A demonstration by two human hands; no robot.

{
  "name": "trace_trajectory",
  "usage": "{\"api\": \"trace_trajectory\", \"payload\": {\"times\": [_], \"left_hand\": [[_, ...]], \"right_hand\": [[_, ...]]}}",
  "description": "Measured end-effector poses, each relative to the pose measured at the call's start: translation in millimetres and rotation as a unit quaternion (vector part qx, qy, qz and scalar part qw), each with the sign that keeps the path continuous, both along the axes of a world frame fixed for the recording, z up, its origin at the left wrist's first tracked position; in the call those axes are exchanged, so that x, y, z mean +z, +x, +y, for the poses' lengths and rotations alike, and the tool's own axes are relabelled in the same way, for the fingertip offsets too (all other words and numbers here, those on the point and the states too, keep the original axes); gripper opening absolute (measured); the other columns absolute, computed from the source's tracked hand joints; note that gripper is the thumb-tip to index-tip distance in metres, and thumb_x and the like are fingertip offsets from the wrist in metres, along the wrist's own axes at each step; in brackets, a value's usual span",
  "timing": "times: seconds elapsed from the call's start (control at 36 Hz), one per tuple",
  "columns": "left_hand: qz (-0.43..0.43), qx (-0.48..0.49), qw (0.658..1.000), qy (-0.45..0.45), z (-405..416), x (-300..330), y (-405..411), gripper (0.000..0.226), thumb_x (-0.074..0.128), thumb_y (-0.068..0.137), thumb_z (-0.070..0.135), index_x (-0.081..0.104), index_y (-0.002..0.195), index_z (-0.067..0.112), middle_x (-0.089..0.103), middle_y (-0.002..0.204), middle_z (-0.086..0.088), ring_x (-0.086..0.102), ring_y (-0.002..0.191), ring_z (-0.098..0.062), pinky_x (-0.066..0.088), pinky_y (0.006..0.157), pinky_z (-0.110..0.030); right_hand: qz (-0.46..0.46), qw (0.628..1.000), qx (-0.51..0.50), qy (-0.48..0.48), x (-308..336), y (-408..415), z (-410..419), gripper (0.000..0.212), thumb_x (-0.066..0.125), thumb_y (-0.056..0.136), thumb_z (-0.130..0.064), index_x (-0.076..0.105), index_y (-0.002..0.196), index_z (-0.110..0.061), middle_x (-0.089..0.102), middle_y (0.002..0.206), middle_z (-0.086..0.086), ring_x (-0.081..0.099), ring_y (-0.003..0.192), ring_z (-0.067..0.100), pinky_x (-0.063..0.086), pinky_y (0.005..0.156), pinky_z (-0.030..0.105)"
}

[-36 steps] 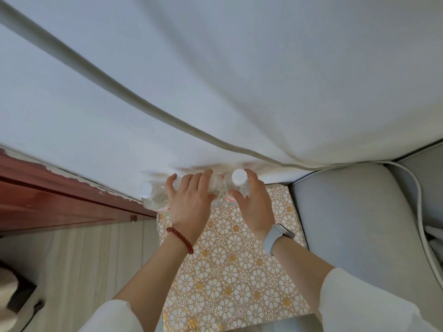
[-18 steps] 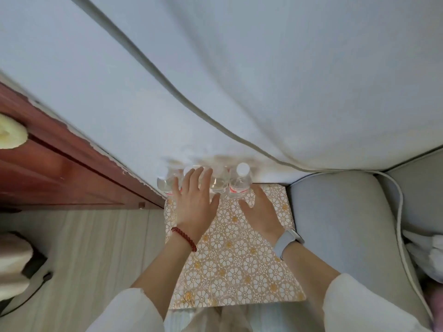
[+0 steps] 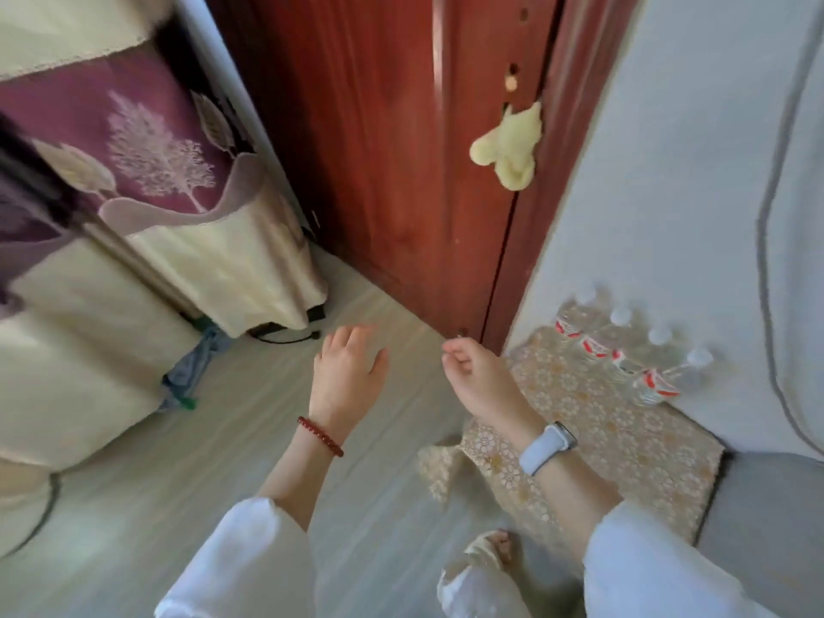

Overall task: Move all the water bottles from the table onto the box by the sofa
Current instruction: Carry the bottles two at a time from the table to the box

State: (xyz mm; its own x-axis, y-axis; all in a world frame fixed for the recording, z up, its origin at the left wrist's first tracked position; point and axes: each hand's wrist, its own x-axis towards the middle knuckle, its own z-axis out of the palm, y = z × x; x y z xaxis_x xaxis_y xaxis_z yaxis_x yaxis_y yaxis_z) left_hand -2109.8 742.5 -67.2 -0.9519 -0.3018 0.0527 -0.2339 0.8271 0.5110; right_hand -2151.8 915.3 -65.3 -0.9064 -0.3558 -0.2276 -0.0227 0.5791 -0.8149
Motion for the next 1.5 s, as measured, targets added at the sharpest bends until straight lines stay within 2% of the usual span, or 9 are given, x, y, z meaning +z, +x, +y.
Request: {"api": "trace_trajectory", "payload": {"times": [0.08,0.22,0.42,0.56,0.72,0.89,1.06,1.36,1.5], "left_hand": [[0.023,0.069,0.997,-0.004,-68,17,74,0.035,0.055,0.089,0.022,0.053,0.121,0.010,0.056,0.120,-0.014,0.048,0.113,-0.034,0.042,0.093,-0.046],[0.024,0.197,0.980,-0.016,-178,29,224,0.036,0.055,0.089,0.027,0.053,0.122,0.013,0.057,0.122,-0.010,0.051,0.114,-0.029,0.042,0.095,-0.044],[0.019,0.424,0.905,-0.004,-288,36,440,0.033,0.058,0.087,0.024,0.056,0.117,0.010,0.060,0.116,-0.013,0.054,0.108,-0.032,0.042,0.094,-0.046],[0.035,0.544,0.838,-0.003,-328,37,561,0.035,0.059,0.087,0.024,0.056,0.118,0.010,0.059,0.118,-0.011,0.053,0.112,-0.029,0.042,0.095,-0.048],[0.000,0.656,0.754,-0.015,-379,22,690,0.036,0.054,0.090,0.028,0.053,0.123,0.014,0.058,0.122,-0.006,0.050,0.115,-0.023,0.035,0.097,-0.039],[-0.033,0.718,0.693,-0.055,-470,26,804,0.039,0.052,0.090,0.032,0.051,0.124,0.014,0.057,0.123,-0.005,0.050,0.115,-0.023,0.038,0.095,-0.040],[-0.071,0.754,0.651,-0.049,-566,47,917,0.037,0.049,0.091,0.033,0.051,0.124,0.016,0.056,0.124,-0.005,0.050,0.114,-0.023,0.037,0.095,-0.038],[-0.057,0.880,0.470,-0.032,-583,46,1134,0.034,0.052,0.090,0.032,0.055,0.119,0.015,0.059,0.119,-0.006,0.052,0.108,-0.026,0.037,0.091,-0.037],[-0.050,0.910,0.410,-0.032,-593,44,1267,0.034,0.051,0.090,0.030,0.055,0.119,0.014,0.058,0.122,-0.005,0.050,0.114,-0.025,0.036,0.094,-0.037]], "right_hand": [[0.014,0.997,0.076,-0.005,14,44,-80,0.027,0.047,0.093,-0.022,0.057,0.115,-0.011,0.064,0.111,0.006,0.059,0.095,0.013,0.040,0.081,0.015],[0.008,0.978,0.206,-0.021,28,147,-213,0.025,0.048,0.092,-0.022,0.058,0.113,-0.012,0.064,0.113,0.009,0.059,0.105,0.021,0.047,0.094,0.037],[0.004,0.915,0.404,-0.006,38,307,-374,0.027,0.047,0.092,-0.025,0.057,0.115,-0.014,0.063,0.116,0.006,0.057,0.109,0.021,0.044,0.097,0.036],[0.023,0.839,0.543,0.019,40,412,-471,0.029,0.047,0.092,-0.023,0.055,0.118,-0.011,0.063,0.116,0.008,0.057,0.108,0.022,0.042,0.096,0.034],[0.065,0.734,0.675,0.013,30,534,-585,0.028,0.048,0.092,-0.022,0.056,0.117,-0.011,0.063,0.117,0.009,0.057,0.108,0.023,0.043,0.093,0.032],[0.124,0.652,0.748,-0.028,29,653,-718,0.026,0.046,0.093,-0.022,0.057,0.114,-0.012,0.060,0.117,0.009,0.054,0.109,0.023,0.037,0.089,0.026],[0.213,0.547,0.809,-0.040,39,782,-839,0.029,0.042,0.093,-0.027,0.055,0.115,-0.014,0.058,0.115,0.009,0.052,0.108,0.027,0.043,0.089,0.035],[0.208,0.365,0.904,-0.083,48,1048,-926,0.034,0.040,0.094,-0.029,0.049,0.125,-0.016,0.057,0.122,0.005,0.053,0.112,0.023,0.044,0.095,0.036],[0.198,0.329,0.916,-0.114,53,1189,-961,0.032,0.042,0.094,-0.026,0.051,0.122,-0.013,0.059,0.119,0.009,0.056,0.108,0.024,0.044,0.091,0.033]]}}
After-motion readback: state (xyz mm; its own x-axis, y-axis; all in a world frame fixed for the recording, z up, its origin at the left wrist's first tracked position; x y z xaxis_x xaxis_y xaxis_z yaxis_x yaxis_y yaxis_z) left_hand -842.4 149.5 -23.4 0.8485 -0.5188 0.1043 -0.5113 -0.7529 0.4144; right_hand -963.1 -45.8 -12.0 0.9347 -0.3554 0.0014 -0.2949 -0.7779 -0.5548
